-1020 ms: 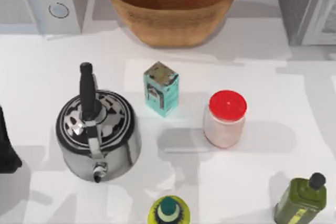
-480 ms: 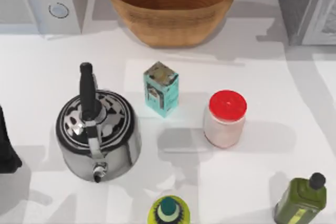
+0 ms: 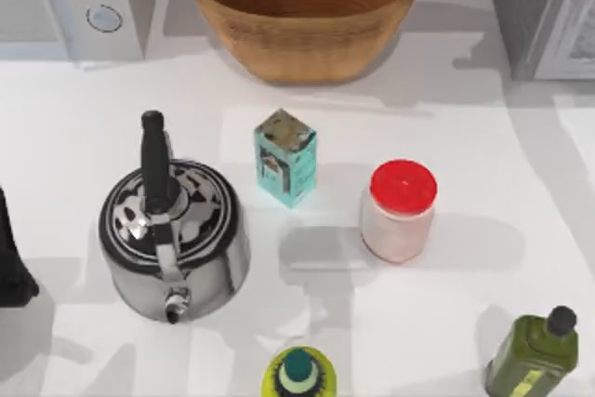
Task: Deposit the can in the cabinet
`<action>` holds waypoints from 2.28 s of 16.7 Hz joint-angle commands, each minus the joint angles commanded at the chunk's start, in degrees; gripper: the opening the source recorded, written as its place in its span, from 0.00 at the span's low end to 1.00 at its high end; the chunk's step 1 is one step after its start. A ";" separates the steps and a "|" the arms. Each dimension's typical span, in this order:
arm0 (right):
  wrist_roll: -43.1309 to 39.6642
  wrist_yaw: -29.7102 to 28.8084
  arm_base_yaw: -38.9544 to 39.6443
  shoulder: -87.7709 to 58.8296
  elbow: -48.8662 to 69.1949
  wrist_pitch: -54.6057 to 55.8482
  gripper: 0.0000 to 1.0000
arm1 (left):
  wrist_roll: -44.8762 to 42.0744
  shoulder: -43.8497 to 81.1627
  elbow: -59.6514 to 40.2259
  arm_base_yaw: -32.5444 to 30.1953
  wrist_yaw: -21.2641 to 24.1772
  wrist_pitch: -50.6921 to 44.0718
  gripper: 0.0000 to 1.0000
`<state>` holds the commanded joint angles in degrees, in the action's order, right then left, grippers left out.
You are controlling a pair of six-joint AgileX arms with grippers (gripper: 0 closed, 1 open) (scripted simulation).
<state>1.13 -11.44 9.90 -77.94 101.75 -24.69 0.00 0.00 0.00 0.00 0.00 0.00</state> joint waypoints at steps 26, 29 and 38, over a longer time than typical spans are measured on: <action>-0.06 4.36 -4.30 -41.61 56.32 -14.14 0.38 | 0.00 0.00 0.00 0.00 0.00 0.00 1.00; -0.06 4.36 -4.30 -41.61 56.32 -14.14 0.60 | 0.00 0.00 0.00 0.00 0.00 0.00 1.00; -0.06 4.36 -4.30 -41.61 56.32 -14.14 1.00 | 0.00 0.00 0.00 0.00 0.00 0.00 1.00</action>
<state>1.07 -7.07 5.60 -119.55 158.07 -38.83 0.00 0.00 0.00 0.00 0.00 0.00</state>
